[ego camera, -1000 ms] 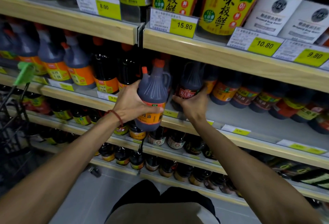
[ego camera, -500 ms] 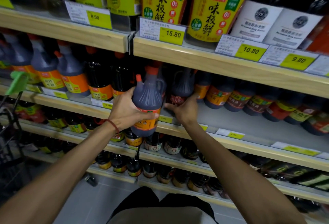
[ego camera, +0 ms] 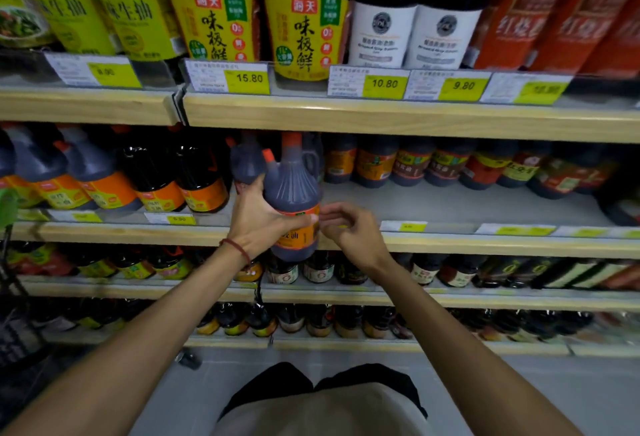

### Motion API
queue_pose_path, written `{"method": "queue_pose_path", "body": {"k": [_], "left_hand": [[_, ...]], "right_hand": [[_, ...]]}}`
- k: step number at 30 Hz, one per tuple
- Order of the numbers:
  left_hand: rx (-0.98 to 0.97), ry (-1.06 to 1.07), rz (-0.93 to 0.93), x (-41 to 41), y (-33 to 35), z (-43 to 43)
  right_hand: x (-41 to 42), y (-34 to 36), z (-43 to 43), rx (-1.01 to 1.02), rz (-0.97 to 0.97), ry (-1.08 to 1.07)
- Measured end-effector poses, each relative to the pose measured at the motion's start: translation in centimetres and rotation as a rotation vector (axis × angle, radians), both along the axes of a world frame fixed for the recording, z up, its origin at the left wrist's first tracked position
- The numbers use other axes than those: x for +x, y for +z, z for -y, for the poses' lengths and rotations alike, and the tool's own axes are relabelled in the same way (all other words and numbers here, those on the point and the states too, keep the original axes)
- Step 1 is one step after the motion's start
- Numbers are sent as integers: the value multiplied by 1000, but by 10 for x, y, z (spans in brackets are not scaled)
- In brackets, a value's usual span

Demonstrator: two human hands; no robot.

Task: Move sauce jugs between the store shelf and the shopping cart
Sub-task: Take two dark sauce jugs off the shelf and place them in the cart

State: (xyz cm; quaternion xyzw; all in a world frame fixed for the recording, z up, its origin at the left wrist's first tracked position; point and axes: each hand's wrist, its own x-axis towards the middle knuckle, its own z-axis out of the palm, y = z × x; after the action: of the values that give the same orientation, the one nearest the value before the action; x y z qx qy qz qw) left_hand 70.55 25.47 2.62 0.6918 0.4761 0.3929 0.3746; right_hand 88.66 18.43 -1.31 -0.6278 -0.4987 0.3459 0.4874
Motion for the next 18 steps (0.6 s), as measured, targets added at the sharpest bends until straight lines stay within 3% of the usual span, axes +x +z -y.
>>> {"method": "queue_pose_path", "body": {"k": [8, 18], "left_hand": [[-23, -56, 22, 51, 11, 18], [47, -221, -125, 74, 13, 20]], "right_hand": [[23, 5, 32, -9, 9, 131], [32, -12, 26, 66, 61, -102]]}}
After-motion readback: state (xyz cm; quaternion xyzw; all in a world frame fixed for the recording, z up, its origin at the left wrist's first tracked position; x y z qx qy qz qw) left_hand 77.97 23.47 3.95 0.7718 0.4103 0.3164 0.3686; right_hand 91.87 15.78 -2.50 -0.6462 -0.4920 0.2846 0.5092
